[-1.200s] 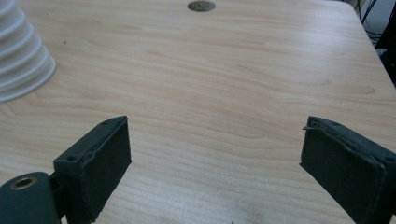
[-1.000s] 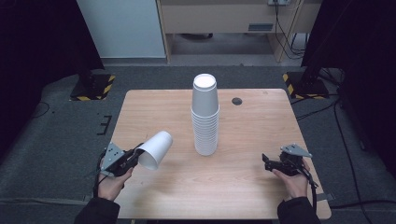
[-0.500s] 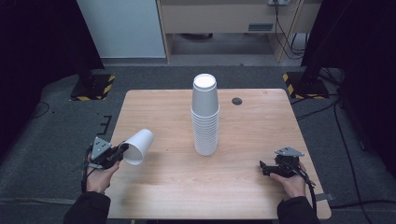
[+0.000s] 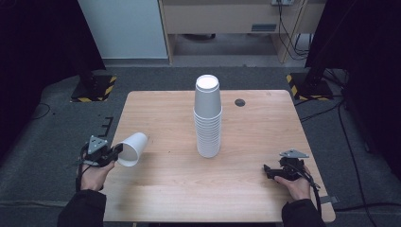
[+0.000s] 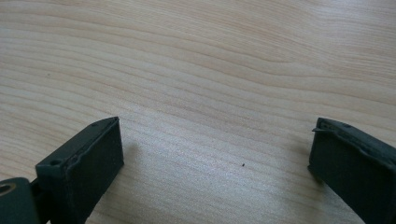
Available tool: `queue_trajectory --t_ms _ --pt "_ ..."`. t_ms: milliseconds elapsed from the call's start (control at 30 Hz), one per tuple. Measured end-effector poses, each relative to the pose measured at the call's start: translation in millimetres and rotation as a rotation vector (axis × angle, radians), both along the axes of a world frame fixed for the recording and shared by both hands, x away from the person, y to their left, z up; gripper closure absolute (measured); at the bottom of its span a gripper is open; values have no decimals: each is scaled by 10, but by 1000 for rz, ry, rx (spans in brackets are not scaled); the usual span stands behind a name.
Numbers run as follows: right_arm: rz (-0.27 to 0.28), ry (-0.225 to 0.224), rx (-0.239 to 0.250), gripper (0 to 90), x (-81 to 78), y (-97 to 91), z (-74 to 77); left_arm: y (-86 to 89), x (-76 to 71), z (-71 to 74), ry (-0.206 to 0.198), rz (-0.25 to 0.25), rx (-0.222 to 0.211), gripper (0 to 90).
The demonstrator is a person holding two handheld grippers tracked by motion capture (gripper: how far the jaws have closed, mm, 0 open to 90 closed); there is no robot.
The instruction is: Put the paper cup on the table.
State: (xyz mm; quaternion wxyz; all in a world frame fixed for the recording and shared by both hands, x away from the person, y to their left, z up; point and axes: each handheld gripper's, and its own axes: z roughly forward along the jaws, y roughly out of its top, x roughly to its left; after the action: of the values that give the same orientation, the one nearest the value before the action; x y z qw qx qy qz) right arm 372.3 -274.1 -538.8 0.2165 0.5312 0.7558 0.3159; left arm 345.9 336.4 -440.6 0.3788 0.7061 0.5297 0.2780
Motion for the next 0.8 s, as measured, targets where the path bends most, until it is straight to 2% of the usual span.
queue_trajectory --t_ms 67,233,300,400,433,467,500,533,567,667,700,800 --pt "0 0 0 32 0 0 0 -7 9 12 10 1 2 866" --pt "-1 0 0 31 0 0 -1 -24 43 73 82 -11 38 869" --pt "0 0 0 31 0 0 0 -29 49 83 90 -10 37 871" --pt "-1 1 0 31 0 0 0 -43 72 108 118 -15 58 872" --pt "0 1 0 31 0 0 -1 -55 89 119 149 -20 75 873" --pt "-1 1 0 31 0 0 -1 -55 89 119 149 -20 75 873" --pt "-1 1 0 31 0 0 -1 -63 108 127 182 -25 88 873" --pt "-1 1 0 31 0 0 -1 -63 108 127 182 -25 88 873" --pt "-1 0 0 31 0 0 -1 -69 119 129 205 -26 95 873" --pt "-1 1 0 31 0 0 0 -87 136 143 239 -24 103 873" --pt "-1 1 0 31 0 0 0 -87 136 143 239 -24 103 873" --pt "0 1 0 30 0 0 0 -98 145 168 284 -30 120 873"
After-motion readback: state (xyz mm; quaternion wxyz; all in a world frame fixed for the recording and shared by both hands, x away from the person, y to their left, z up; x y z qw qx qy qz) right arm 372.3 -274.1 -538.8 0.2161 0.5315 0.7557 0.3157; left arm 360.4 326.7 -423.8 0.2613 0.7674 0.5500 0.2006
